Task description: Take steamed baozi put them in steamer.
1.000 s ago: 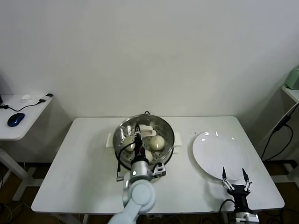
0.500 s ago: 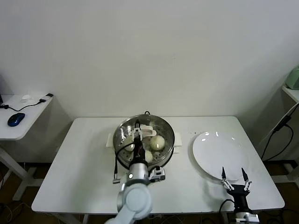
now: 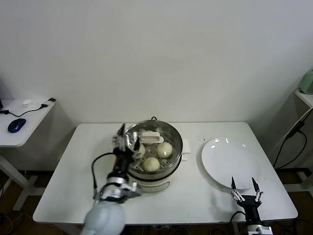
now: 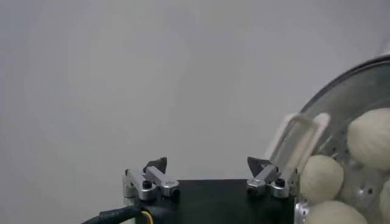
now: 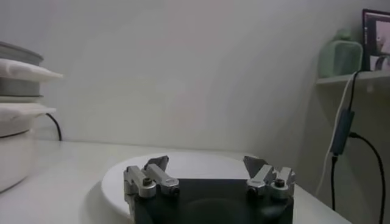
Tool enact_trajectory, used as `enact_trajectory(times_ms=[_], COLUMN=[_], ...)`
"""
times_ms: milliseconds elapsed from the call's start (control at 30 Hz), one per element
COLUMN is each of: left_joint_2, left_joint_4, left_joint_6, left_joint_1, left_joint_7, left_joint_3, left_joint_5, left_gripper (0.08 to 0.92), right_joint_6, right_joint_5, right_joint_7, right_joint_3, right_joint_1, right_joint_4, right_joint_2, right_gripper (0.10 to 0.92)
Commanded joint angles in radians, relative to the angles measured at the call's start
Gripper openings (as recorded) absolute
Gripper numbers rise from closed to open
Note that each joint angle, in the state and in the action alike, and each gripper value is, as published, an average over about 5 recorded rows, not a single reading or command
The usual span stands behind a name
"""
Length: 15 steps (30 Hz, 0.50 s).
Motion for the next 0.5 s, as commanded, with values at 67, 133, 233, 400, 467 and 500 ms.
enact_trajectory(times_ms=[67,133,233,400,467,500], left_joint_2=[0.022,0.015,0.041,0.148,0.161,0.162], left_joint_4=[-0.098,-0.099,-0.072,0.123,0.226,0.28], left_joint_6=[-0.136,-0.262,-0.352,-0.507,-0.57,-0.598], left_joint_1=[0.07,0.117,0.181,0.265,0.263,0.258], left_joint_7=[-0.119,-0.143,-0.137,-0.056,-0.028,-0.016], left_joint_3=[-0.064,-0.234,-0.462,-0.616,-0.607,-0.595], left_joint_5=[-0.278,-0.527,-0.901,-1.24,-1.247,-1.253], left_gripper=[0.823,0.823,0.823,0.823,0.823,0.823], right_joint_6=[-0.029,-0.028,-0.031,-0.044,-0.055,-0.06], right_joint_5=[0.005,0.01,0.026,0.035,0.043,0.047], right_joint_7=[-0.06,-0.062,-0.061,-0.054,-0.054,-0.056], right_joint_3=[-0.004,-0.006,-0.013,-0.021,-0.023,-0.024], right_joint_1=[-0.031,-0.025,-0.017,-0.007,-0.003,-0.002], right_joint_4=[0.059,0.059,0.062,0.062,0.061,0.062], right_joint_2=[-0.023,-0.026,-0.028,-0.026,-0.027,-0.028], right_gripper=[0.823,0.823,0.823,0.823,0.823,0.823])
